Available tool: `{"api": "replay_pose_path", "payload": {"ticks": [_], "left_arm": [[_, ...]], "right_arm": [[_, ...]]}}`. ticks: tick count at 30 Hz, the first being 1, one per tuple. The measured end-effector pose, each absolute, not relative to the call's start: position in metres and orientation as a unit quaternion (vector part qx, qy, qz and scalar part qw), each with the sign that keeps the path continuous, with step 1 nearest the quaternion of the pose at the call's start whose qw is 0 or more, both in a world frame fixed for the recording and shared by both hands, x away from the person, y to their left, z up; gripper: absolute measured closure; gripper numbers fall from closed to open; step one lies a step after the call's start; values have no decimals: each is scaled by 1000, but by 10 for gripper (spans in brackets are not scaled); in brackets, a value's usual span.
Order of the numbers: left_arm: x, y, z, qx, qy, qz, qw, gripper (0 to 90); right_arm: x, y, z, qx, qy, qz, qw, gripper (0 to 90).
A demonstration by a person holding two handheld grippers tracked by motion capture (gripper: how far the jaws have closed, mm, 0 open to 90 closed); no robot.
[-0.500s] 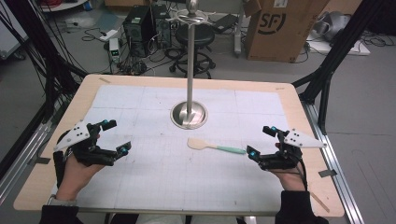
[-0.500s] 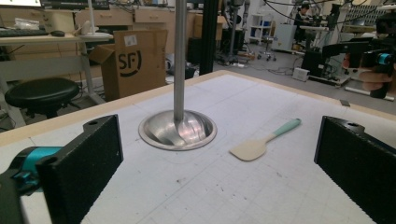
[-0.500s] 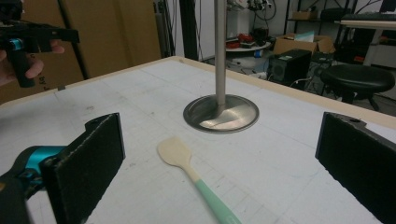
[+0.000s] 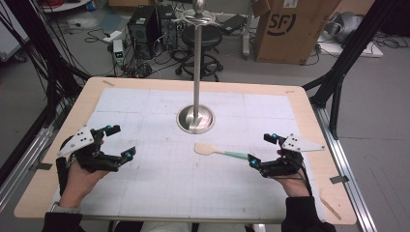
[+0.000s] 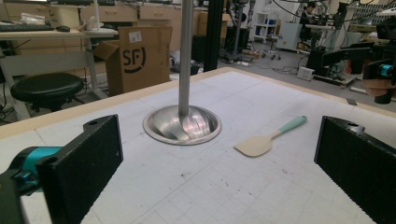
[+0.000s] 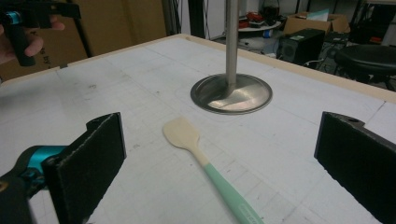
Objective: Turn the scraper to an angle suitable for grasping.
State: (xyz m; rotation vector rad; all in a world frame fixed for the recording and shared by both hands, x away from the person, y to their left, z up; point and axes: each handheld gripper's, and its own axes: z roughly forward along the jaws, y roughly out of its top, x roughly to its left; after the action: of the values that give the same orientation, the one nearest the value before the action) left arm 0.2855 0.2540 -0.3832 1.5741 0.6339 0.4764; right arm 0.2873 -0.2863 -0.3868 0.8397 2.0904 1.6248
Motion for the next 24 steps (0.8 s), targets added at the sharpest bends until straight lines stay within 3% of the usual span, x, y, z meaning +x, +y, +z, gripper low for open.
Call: {"api": "replay_pose_path", "payload": {"ticks": [4, 8, 16, 21, 24], "left_arm": [[285, 254, -384, 691, 277, 208, 634, 17], [285, 253, -385, 694, 279, 206, 631, 17], [283, 253, -387, 696, 278, 206, 629, 17], [279, 254, -389, 694, 277, 210, 631, 17], [277, 255, -390, 696, 277, 210, 629, 17]], "right_arm": [[288, -286, -390, 304, 738, 575, 180, 14], [291, -283, -395, 306, 746, 567, 168, 74], [294, -272, -405, 312, 766, 535, 172, 612], [299, -263, -412, 320, 787, 499, 171, 828], [302, -260, -417, 331, 795, 481, 167, 897]]}}
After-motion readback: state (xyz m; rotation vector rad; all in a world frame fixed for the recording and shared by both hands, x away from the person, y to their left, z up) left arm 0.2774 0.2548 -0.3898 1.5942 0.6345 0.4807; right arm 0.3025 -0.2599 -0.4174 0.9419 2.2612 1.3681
